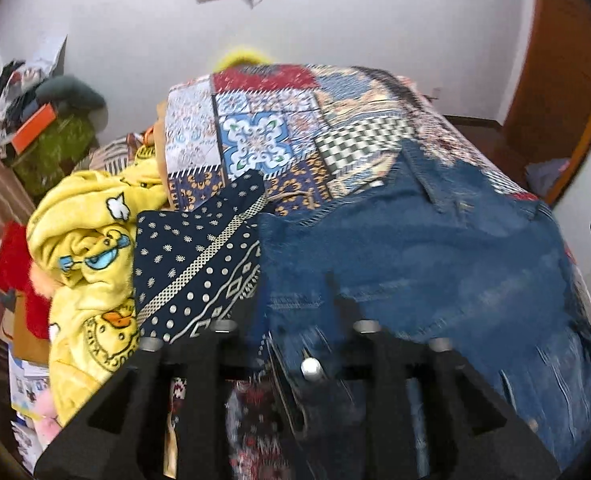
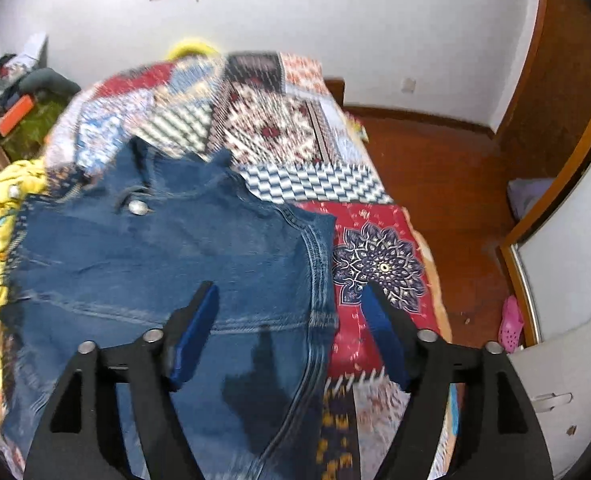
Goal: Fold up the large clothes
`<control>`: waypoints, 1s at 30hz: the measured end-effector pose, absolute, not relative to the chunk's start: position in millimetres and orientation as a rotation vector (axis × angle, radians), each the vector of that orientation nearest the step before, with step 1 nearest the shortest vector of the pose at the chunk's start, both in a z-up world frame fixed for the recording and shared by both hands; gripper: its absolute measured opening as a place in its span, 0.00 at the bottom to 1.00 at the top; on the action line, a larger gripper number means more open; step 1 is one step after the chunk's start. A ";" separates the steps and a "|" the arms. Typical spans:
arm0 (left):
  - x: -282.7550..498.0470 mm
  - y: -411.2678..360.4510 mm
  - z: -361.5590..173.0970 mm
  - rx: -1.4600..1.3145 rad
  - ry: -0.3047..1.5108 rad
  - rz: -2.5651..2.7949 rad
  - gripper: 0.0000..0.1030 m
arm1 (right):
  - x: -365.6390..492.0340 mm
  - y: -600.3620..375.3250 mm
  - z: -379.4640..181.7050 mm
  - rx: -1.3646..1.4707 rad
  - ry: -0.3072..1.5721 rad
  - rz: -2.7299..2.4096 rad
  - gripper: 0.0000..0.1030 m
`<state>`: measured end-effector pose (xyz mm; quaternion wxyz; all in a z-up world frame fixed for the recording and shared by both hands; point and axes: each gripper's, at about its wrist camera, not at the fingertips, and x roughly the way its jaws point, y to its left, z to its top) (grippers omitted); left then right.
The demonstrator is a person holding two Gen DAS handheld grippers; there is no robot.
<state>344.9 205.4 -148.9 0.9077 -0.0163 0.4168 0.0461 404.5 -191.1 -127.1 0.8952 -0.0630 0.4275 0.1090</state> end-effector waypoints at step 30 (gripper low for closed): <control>143.0 200.1 -242.0 -0.370 1.078 0.018 0.71 | 212.8 -231.0 -173.4 -0.075 0.977 0.176 0.81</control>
